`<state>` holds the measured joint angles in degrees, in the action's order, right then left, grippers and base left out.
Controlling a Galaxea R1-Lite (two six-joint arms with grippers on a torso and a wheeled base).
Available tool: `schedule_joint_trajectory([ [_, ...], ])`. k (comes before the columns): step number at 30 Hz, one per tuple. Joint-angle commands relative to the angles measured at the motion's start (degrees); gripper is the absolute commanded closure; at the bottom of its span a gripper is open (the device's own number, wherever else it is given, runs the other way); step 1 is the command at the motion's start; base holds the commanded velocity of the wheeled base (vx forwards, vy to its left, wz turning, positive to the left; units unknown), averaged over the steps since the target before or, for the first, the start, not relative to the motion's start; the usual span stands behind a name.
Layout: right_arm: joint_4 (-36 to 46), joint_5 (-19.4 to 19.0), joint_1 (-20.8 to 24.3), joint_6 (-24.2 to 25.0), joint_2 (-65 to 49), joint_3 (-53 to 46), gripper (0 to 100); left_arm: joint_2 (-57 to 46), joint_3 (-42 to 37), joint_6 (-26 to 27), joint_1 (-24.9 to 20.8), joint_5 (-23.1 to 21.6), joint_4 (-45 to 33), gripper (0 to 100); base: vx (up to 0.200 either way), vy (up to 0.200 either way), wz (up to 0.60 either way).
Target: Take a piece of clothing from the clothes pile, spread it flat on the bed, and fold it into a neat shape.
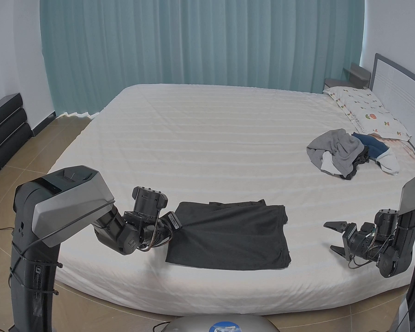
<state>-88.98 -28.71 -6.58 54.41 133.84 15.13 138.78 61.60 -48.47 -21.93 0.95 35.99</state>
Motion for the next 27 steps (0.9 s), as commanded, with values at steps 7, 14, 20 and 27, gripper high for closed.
schedule_joint_trajectory([
  [7, -0.58, -0.03, 0.08, -0.09, -0.07, -0.1, 0, -0.79, -1.13, -0.05, -0.04, 0.02, -0.04, 100, 0.0, 0.2, 0.0],
  [14, -0.58, 0.06, 0.43, -0.09, 0.02, -0.1, 0, -1.14, -1.22, -0.13, -0.04, 0.02, -0.13, 100, 0.0, 0.2, 0.0],
  [20, -0.58, 0.06, 0.34, -0.09, 0.02, -0.1, 0, -1.05, -1.31, -0.13, -0.13, 0.1, -0.13, 100, 0.0, 0.2, 0.0],
  [27, -0.58, 0.06, 0.34, -0.09, 0.02, -0.1, 0, -1.23, -1.39, -0.92, -0.22, 0.1, -0.22, 100, 0.0, 0.029, 0.0],
])
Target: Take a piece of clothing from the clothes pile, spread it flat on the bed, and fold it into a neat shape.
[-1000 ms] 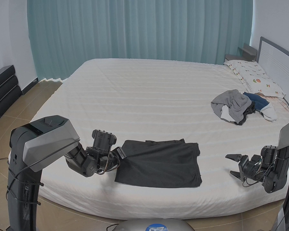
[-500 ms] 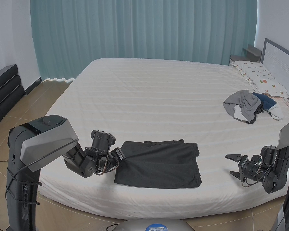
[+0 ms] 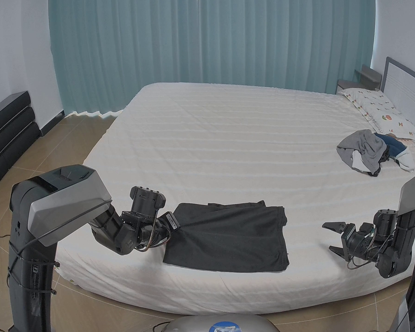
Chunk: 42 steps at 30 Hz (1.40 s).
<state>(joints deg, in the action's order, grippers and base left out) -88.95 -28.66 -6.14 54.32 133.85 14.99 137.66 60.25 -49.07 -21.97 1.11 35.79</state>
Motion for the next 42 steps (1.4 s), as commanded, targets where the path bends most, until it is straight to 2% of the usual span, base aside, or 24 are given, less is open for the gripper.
schedule_joint_trajectory([
  [1, -0.61, 0.01, -0.1, 0.0, 0.0, 0.03, 0, -0.11, -0.04, -0.42, -0.18, -0.05, -0.02, 100, 0.0, 0.0, 0.0],
  [4, -0.61, 0.01, -0.01, 0.0, 0.0, 0.12, 0, -1.07, -0.92, -0.94, -0.18, -0.23, -0.02, 100, 0.0, 0.0, 0.0],
  [5, -0.61, 0.01, -0.01, 0.0, 0.0, 0.12, 0, -1.43, -1.8, -0.94, -0.36, -0.41, -0.11, 0, 0.0, 0.0, 0.0],
  [16, -0.52, 0.1, -0.01, 0.0, -0.26, 0.3, 0, -2.83, -4.17, -0.85, -0.01, -0.41, 0.16, 0, 0.0, 0.0, 0.0],
  [25, -0.43, 1.59, 4.74, -1.15, -5.8, -0.84, 0, -13.12, -12.08, 0.02, 5.36, -0.23, 0.68, 0, 0.0, 0.0, 0.0],
  [29, -0.34, 1.77, 5.62, -1.76, -8.08, -1.81, 0, -17.33, -14.1, 0.29, 6.41, -0.23, 0.6, 0, 0.0, 0.0, 0.0],
  [31, -0.34, 1.85, 5.62, -2.73, -11.07, -3.39, 0, -20.41, -15.51, 2.13, 7.03, -0.14, 0.6, 0, 0.0, 0.0, 0.0],
  [34, -0.25, 2.38, 5.62, -5.28, -17.22, -7.26, 0, -26.56, -20.17, 7.32, 7.47, 1.0, 1.65, 0, 0.0, 0.0, 0.0],
  [39, -0.25, 4.14, 5.27, -11.52, -24.34, -11.57, 0, -33.77, -25.18, 10.66, 7.47, 3.2, 4.9, 0, 0.0, 0.0, 0.0],
  [42, -0.34, 11.08, 5.27, -21.45, -29.79, -14.38, 0, -40.19, -29.75, 14.79, 7.47, 6.98, 7.36, 0, 0.0, 0.0, 0.0],
])
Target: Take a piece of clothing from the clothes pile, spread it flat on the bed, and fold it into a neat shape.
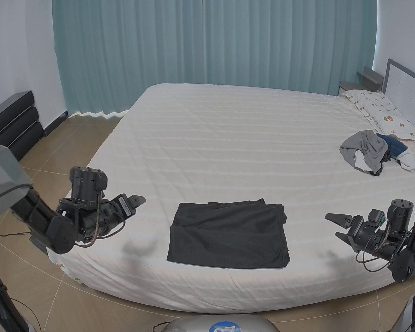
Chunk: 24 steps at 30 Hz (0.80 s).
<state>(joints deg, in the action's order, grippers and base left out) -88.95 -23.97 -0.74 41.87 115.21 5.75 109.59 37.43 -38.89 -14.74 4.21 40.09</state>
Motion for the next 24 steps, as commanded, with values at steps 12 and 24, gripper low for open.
schedule_joint_trajectory([
  [12, 14.34, 11.57, 0.39, -22.54, -39.19, -5.4, 0, -34.71, -16.77, 13.31, 0.15, 12.23, 3.76, 0, 0.0, 0.0, 0.0],
  [24, 82.71, 7.53, 3.03, -28.87, -91.04, 10.95, 0, -67.58, -18.0, 26.23, -0.64, 20.58, -18.65, 0, 0.0, 0.0, 0.0],
])
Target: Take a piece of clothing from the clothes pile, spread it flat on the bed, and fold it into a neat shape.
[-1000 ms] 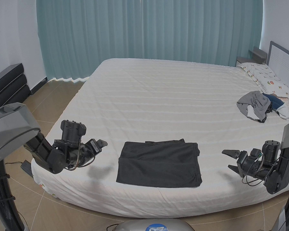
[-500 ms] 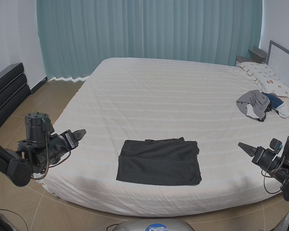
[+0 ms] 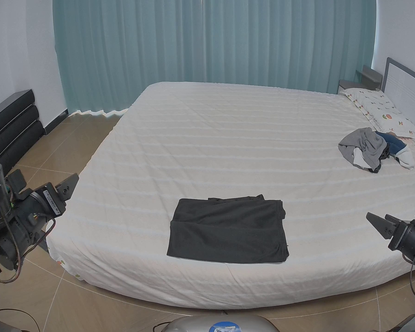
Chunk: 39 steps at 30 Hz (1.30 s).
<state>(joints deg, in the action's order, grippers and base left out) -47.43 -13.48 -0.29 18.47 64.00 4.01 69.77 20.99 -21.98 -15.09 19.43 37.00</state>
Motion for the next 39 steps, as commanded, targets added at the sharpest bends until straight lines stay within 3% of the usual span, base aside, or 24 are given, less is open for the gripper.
schedule_joint_trajectory([
  [1, 46.47, -2.95, 3.72, -6.08, -42.82, 14.18, 0, -29.95, -1.48, 10.38, -0.11, 6.23, -17.22, 0, 0.0, 0.0, 0.0],
  [2, 52.62, -2.86, 5.21, -7.22, -46.33, 16.12, 0, -32.41, -1.57, 11.87, 0.15, 7.9, -18.98, 0, 0.0, 0.0, 0.0],
  [3, 52.62, -2.86, 5.21, -7.22, -46.33, 16.12, 0, -32.41, -1.57, 11.87, 0.15, 7.9, -18.98, 0, 0.0, 0.0, 0.0],
  [5, 63.08, -2.78, 6.44, -11.44, -52.57, 18.84, 0, -37.42, -1.92, 14.86, 0.24, 12.82, -22.23, 0, 0.0, 0.0, 0.0],
  [8, 65.54, -2.51, 5.48, -14.95, -57.58, 18.4, 0, -43.05, -2.01, 17.06, 0.94, 16.87, -24.34, 0, 0.0, 0.0, 0.0],
  [10, 65.8, -2.43, 4.69, -15.39, -58.55, 18.4, 0, -44.37, -2.01, 17.41, 1.82, 17.22, -24.87, 0, 0.0, 0.0, 0.0],
  [11, 65.8, -2.34, 1.26, -16.27, -60.31, 17.79, 0, -47.27, -2.1, 18.02, 5.69, 17.22, -26.8, 0, 0.0, 0.0, 0.0],
  [13, 65.8, -2.34, -0.5, -16.45, -63.03, 16.91, 0, -50.26, -2.1, 19.17, 9.91, 16.95, -28.82, 0, 0.0, 0.0, 0.0],
  [14, 65.28, -1.99, -0.15, -16.97, -64.0, 15.94, 0, -53.33, -2.36, 20.49, 12.72, 15.72, -30.14, 0, 0.0, 0.0, 0.0],
  [16, 65.19, -1.72, -0.15, -17.24, -64.0, 15.85, 0, -54.21, -2.45, 20.75, 13.51, 15.2, -30.49, 0, 0.0, 0.0, 0.0],
  [19, 65.01, 3.38, -0.15, -17.77, -64.0, 15.41, 0, -60.54, -3.59, 22.24, 17.73, 10.63, -30.76, 0, 0.0, 0.0, 0.0],
  [22, 64.57, 5.31, -0.15, -18.82, -64.0, 14.71, 0, -64.41, -6.31, 24.18, 20.28, 7.9, -30.67, 0, 0.0, 0.0, 0.0],
  [24, 64.31, 5.4, -0.15, -19.08, -64.0, 14.53, 0, -64.49, -6.67, 24.09, 20.37, 7.73, -30.58, 0, 0.0, 0.0, 0.0],
  [28, 55.17, 6.19, -0.15, -21.02, -64.0, 8.73, 0, -64.49, -9.48, 23.74, 20.37, 7.2, -28.74, 0, 0.0, 0.0, 0.0],
  [30, 40.23, 7.51, -0.15, -25.06, -64.0, -1.55, 0, -64.49, -12.64, 23.74, 20.37, 4.47, -26.28, 0, 0.0, 0.0, 0.0],
  [32, 34.43, 7.42, -0.15, -28.22, -64.0, -4.01, 0, -64.49, -16.33, 23.91, 20.37, 1.13, -22.76, 0, 0.0, 0.0, 0.0],
  [35, 34.51, 7.42, -0.15, -28.31, -64.0, -4.01, 0, -64.49, -20.99, 24.18, 20.37, -3.88, -13.97, 0, 0.0, 0.0, 0.0],
  [39, 38.47, 7.68, -0.15, -28.58, -64.0, -4.01, 0, -64.49, -20.99, 24.09, 20.37, -7.57, -15.29, 0, 0.0, 0.0, 0.0],
])
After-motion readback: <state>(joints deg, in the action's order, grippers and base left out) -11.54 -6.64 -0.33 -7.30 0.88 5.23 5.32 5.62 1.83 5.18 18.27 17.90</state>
